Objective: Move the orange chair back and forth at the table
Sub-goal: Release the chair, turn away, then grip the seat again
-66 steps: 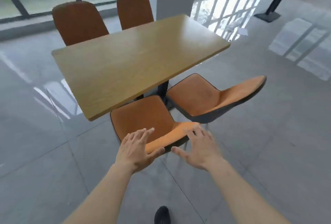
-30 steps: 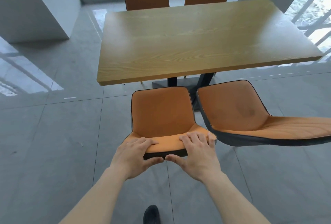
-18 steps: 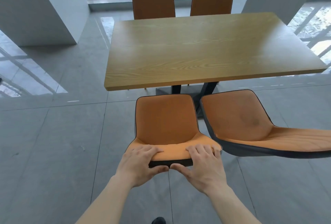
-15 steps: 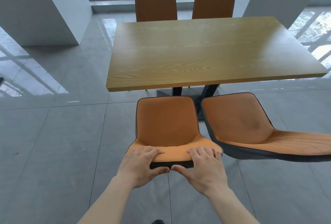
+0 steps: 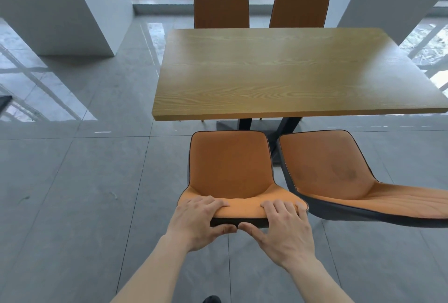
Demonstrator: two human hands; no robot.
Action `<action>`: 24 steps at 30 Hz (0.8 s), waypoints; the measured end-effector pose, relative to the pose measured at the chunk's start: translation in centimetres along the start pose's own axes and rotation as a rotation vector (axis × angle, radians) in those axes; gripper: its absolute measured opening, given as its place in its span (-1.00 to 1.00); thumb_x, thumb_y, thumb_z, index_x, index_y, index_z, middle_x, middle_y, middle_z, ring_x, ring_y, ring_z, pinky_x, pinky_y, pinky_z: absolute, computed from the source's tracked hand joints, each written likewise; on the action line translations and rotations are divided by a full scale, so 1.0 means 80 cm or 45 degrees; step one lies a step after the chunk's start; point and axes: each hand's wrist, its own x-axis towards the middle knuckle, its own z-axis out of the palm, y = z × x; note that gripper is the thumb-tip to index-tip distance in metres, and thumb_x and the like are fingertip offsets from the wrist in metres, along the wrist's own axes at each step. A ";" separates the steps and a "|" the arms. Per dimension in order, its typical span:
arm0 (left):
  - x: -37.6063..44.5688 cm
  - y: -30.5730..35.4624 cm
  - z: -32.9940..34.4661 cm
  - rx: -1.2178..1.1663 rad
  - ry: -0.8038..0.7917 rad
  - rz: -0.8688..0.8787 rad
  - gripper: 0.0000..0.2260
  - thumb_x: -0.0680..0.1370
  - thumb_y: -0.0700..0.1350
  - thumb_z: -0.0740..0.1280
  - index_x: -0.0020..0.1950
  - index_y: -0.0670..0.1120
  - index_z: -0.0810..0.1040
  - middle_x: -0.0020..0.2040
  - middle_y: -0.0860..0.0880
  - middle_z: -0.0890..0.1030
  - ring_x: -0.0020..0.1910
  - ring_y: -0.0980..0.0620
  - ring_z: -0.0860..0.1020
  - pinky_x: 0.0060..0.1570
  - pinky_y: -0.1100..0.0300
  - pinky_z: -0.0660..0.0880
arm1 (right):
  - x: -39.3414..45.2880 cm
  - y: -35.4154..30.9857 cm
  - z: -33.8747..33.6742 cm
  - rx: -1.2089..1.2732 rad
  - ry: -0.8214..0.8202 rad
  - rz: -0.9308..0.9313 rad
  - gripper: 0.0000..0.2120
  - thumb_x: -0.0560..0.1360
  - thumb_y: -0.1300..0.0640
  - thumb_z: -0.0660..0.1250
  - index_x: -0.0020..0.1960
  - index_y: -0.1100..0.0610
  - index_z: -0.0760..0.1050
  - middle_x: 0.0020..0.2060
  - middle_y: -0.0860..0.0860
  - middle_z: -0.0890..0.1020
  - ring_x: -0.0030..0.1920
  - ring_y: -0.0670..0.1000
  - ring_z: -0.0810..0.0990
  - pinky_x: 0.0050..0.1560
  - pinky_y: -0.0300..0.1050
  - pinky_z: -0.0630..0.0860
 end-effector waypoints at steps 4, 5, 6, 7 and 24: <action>0.000 -0.001 0.001 0.001 -0.004 -0.008 -0.32 0.44 0.59 0.08 0.45 0.28 0.35 0.34 0.26 0.51 0.31 0.13 0.44 0.27 0.12 0.35 | 0.001 0.000 0.001 -0.005 -0.010 0.008 -0.07 0.36 -0.71 -0.20 0.37 -0.12 0.42 0.22 -0.12 0.53 0.31 0.05 0.43 0.57 0.17 0.15; 0.000 0.000 0.000 -0.005 -0.003 -0.010 -0.32 0.44 0.59 0.09 0.45 0.27 0.35 0.34 0.26 0.50 0.31 0.12 0.44 0.27 0.11 0.35 | 0.001 0.001 0.000 0.004 -0.019 0.006 -0.07 0.36 -0.71 -0.19 0.39 -0.12 0.41 0.24 -0.12 0.52 0.33 0.04 0.42 0.58 0.17 0.14; -0.002 0.000 0.000 -0.012 0.000 -0.016 -0.32 0.44 0.59 0.09 0.46 0.27 0.34 0.35 0.26 0.50 0.31 0.12 0.44 0.29 0.11 0.35 | 0.002 0.001 -0.001 0.013 -0.027 0.001 -0.06 0.36 -0.71 -0.18 0.41 -0.13 0.41 0.25 -0.12 0.52 0.35 0.04 0.41 0.59 0.17 0.13; -0.003 0.001 0.001 -0.016 0.008 -0.025 -0.31 0.44 0.59 0.09 0.46 0.26 0.34 0.36 0.26 0.49 0.31 0.12 0.44 0.30 0.11 0.34 | 0.002 0.002 -0.002 0.018 -0.032 -0.006 -0.05 0.35 -0.72 -0.18 0.43 -0.13 0.40 0.27 -0.13 0.51 0.37 0.03 0.40 0.59 0.16 0.12; -0.001 0.033 -0.021 -0.109 -0.001 -0.020 -0.26 0.46 0.55 0.10 0.56 0.23 0.26 0.48 0.24 0.40 0.44 0.11 0.35 0.47 0.07 0.22 | -0.005 0.034 -0.036 0.087 -0.119 0.062 -0.01 0.37 -0.70 -0.13 0.62 -0.14 0.18 0.65 0.00 0.19 0.67 0.09 0.01 0.64 0.26 -0.13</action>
